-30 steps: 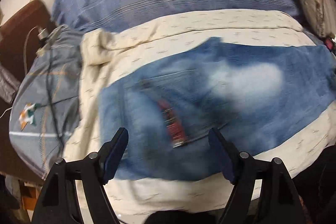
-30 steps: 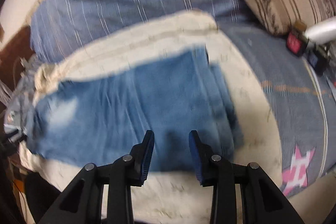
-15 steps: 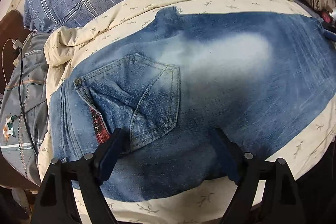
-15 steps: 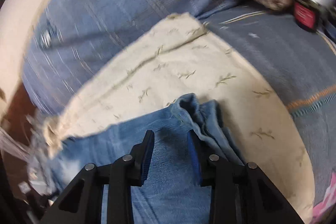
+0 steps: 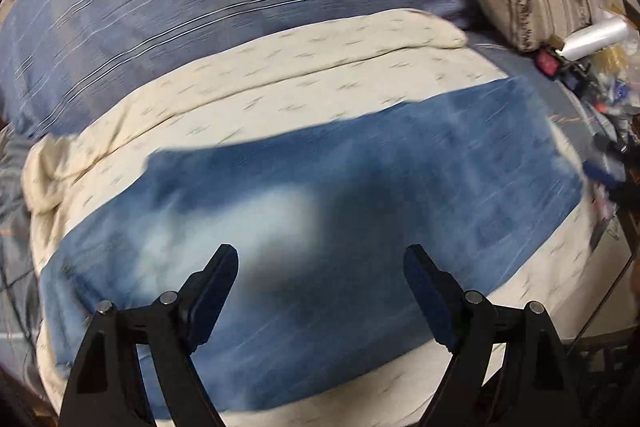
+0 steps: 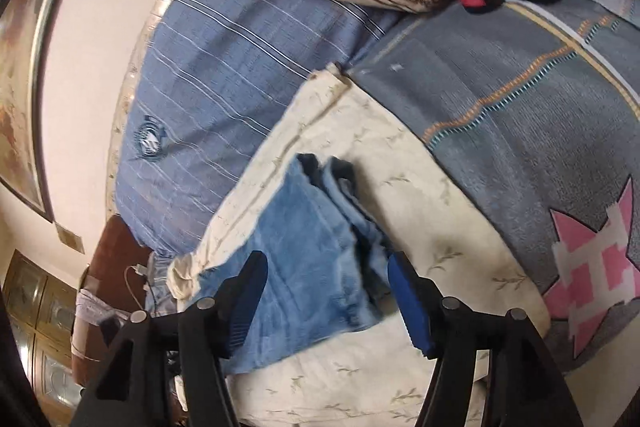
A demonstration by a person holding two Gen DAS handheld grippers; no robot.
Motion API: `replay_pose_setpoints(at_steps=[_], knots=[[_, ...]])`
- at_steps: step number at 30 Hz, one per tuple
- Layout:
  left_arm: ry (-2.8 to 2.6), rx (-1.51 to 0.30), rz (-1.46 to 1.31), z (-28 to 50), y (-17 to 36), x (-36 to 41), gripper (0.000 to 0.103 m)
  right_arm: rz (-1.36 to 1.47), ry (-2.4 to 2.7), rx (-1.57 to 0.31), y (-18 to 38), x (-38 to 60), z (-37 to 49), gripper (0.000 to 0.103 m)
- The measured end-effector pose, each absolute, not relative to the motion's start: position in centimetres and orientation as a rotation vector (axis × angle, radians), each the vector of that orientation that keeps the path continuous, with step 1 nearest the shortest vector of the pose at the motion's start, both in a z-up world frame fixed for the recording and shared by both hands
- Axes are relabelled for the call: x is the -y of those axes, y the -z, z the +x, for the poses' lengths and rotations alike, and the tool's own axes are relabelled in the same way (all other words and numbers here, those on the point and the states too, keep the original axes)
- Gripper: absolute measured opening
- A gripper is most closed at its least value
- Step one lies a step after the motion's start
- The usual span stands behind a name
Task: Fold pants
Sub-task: 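Grasp the stacked leg hems with the right tool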
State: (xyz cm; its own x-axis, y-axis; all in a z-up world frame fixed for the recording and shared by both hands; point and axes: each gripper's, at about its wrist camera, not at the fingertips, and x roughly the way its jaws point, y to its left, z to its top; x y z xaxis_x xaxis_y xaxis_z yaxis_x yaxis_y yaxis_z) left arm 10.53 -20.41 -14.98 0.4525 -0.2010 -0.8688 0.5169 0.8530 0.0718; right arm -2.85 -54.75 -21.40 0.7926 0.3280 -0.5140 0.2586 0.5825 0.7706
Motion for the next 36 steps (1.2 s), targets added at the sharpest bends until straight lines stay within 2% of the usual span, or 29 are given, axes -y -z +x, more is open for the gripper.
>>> replay_pose_setpoints(at_steps=[5,18,20,22,23,29,36], knots=[[0.490,-1.007,0.373,12.2,14.8,26.0,0.085,0.972,-0.077,-0.706,22.8,55.7,-0.4,0.066],[0.645,-1.068,0.498,17.7,18.5,38.2,0.085,0.830,-0.345,-0.805,24.5,55.7,5.1,0.066],[0.677,-1.069,0.518,18.1,18.9,39.6,0.085,0.799,-0.359,-0.806,24.5,55.2,5.3,0.061],[0.694,-1.069,0.508,18.6,19.0,40.3,0.085,0.776,-0.350,-0.806,24.6,54.8,5.3,0.044],[0.709,-1.081,0.484,18.8,18.9,40.1,0.085,0.782,-0.349,-0.812,24.7,54.7,5.2,0.027],[0.679,-1.096,0.318,19.7,16.0,34.3,0.085,0.865,-0.339,-0.758,24.2,54.0,3.5,0.022],[0.571,-1.057,0.274,17.4,14.2,23.7,0.085,0.825,-0.386,-0.704,18.5,50.2,3.8,0.022]])
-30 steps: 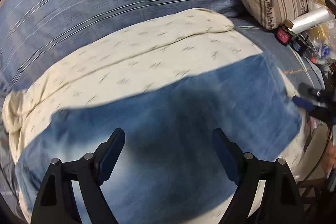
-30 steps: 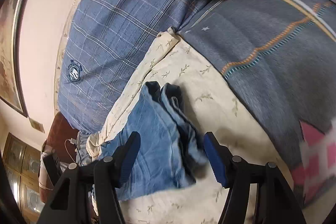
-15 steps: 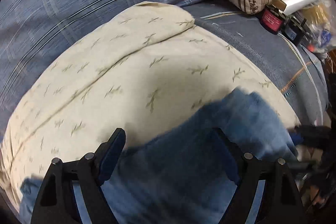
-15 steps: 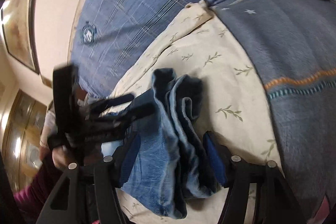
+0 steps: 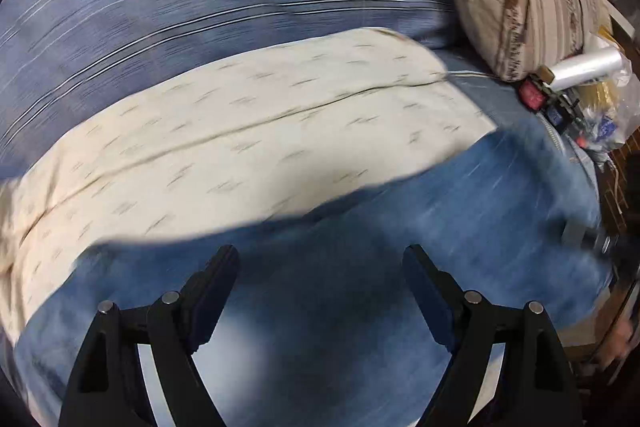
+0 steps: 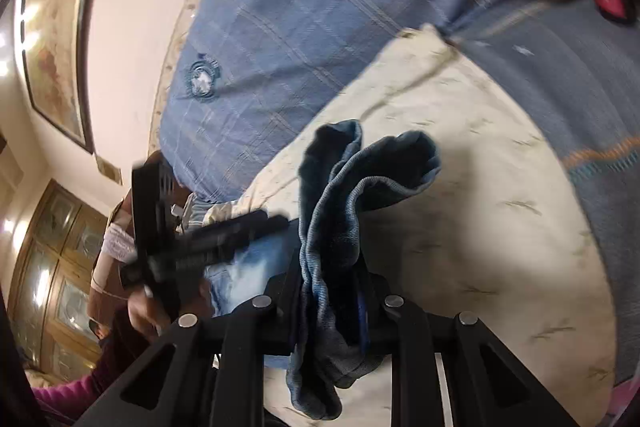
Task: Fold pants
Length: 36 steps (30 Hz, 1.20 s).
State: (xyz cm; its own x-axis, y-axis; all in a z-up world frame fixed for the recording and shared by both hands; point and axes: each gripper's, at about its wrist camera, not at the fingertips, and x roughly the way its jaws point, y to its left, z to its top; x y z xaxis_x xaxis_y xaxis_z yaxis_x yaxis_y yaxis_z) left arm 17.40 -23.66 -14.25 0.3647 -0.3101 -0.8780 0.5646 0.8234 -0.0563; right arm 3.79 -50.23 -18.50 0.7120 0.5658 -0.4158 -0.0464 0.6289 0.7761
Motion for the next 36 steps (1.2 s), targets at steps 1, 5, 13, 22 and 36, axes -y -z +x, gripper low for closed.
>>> replay_pose_setpoints(at_steps=[1,5,13,22,36], knots=[[0.549,-1.053,0.255,17.1,14.2,21.9,0.085,0.815,-0.390,-0.711,17.9,49.6,4.1,0.022],[0.489,-1.070,0.161,16.6,14.2,16.3,0.085,0.766,-0.416,-0.748,15.9,45.1,6.2,0.022],[0.436,-1.000,0.079,15.2,12.6,8.7,0.085,0.716,-0.458,-0.850,16.5,35.0,9.3,0.022],[0.414,-1.003,-0.005,14.2,13.1,4.5,0.085,0.794,-0.490,-1.100,22.7,27.9,12.9,0.049],[0.553,-1.147,0.162,12.8,19.8,13.7,0.085,0.564,-0.303,-1.052,19.0,30.0,18.3,0.039]])
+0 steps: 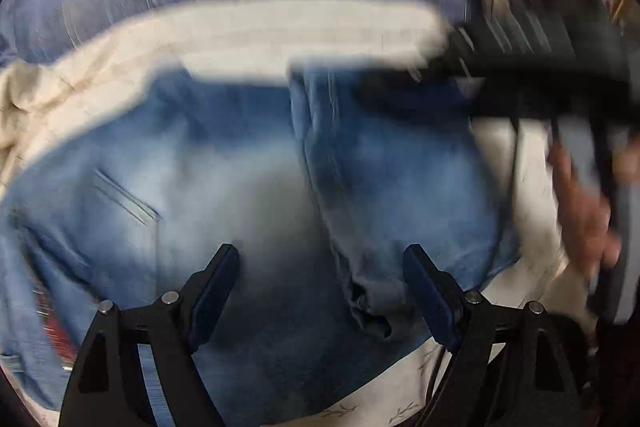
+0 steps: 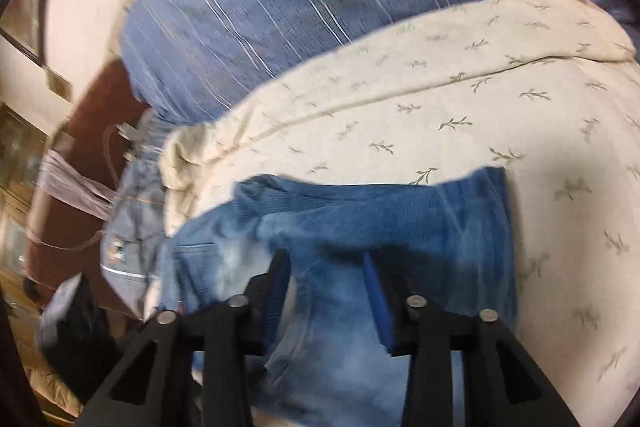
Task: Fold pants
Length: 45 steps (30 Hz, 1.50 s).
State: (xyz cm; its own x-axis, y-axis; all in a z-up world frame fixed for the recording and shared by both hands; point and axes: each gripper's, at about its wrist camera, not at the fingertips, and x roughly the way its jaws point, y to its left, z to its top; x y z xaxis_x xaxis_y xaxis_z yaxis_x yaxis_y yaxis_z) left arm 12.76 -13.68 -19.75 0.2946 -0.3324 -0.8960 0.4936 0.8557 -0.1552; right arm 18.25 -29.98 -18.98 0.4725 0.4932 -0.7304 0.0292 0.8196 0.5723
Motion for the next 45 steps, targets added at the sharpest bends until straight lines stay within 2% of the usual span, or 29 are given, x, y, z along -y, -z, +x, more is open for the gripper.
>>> replay_pose_setpoints(at_steps=[3,10,17,21,25,29,32,45], knots=[[0.538,-1.116,0.185,12.4,20.3,13.8,0.085,0.523,-0.251,-1.128,21.7,30.1,20.4,0.038],[0.539,-1.087,0.103,11.5,17.2,9.3,0.084,0.594,-0.282,-1.027,19.7,30.2,18.6,0.038],[0.292,-0.951,0.097,7.7,13.1,-1.8,0.084,0.529,-0.343,-1.004,18.4,26.5,13.4,0.040],[0.129,-0.947,0.081,6.9,13.1,-7.3,0.084,0.407,-0.278,-1.071,21.2,23.2,11.6,0.040],[0.011,-0.950,0.071,6.8,13.1,-10.3,0.084,0.342,-0.246,-0.987,21.1,22.2,10.0,0.040],[-0.056,-0.893,0.129,5.9,12.5,-9.7,0.084,0.298,-0.286,-0.801,18.6,21.3,7.1,0.040],[-0.059,-0.864,0.159,5.4,11.9,-8.7,0.084,0.317,-0.328,-0.732,17.7,20.5,4.9,0.047],[-0.105,-0.835,0.207,6.2,11.2,-7.1,0.085,0.259,-0.325,-0.657,17.2,19.6,3.2,0.047]])
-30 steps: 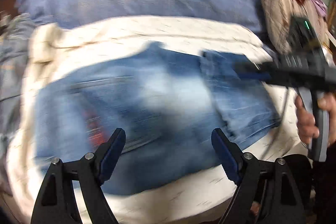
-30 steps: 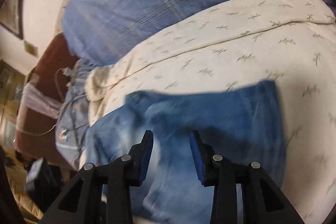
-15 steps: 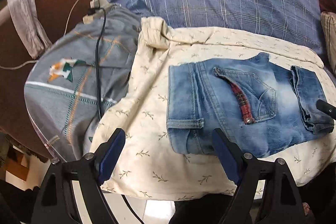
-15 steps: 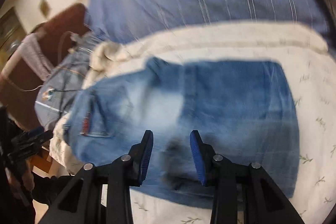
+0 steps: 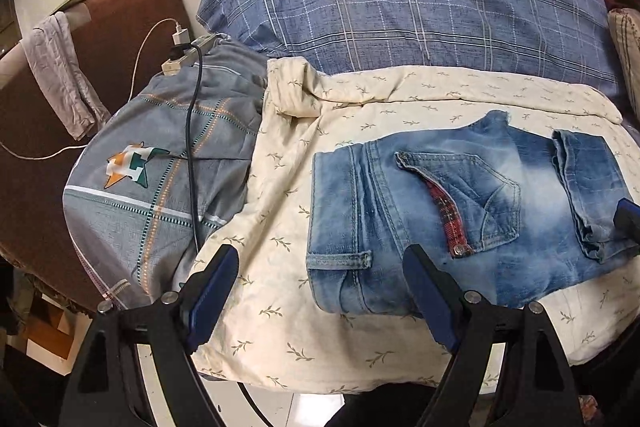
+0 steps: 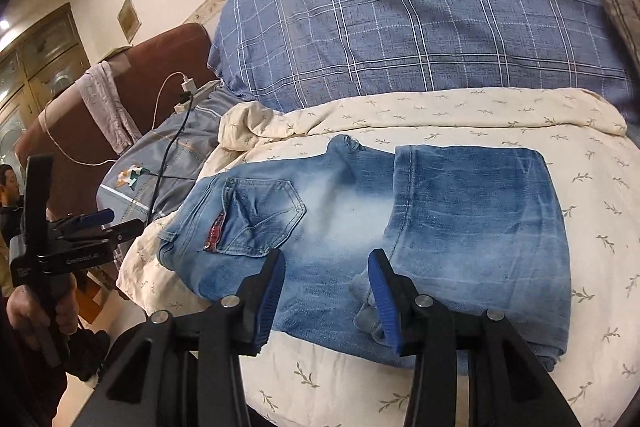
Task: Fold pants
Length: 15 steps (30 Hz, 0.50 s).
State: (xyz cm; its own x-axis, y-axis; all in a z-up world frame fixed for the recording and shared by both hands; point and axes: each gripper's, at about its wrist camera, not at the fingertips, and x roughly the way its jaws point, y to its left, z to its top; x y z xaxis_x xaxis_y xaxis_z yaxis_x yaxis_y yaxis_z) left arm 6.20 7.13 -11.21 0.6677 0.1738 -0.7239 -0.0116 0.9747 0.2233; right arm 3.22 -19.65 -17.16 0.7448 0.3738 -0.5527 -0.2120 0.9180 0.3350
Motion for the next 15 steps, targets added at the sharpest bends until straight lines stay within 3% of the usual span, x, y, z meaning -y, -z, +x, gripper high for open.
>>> replay_pose_setpoints(at_steps=[15], knots=[[-0.164,-0.848,0.214,7.7,12.3,-6.1,0.085,0.278,-0.294,-0.609,16.3,20.9,2.5,0.050]])
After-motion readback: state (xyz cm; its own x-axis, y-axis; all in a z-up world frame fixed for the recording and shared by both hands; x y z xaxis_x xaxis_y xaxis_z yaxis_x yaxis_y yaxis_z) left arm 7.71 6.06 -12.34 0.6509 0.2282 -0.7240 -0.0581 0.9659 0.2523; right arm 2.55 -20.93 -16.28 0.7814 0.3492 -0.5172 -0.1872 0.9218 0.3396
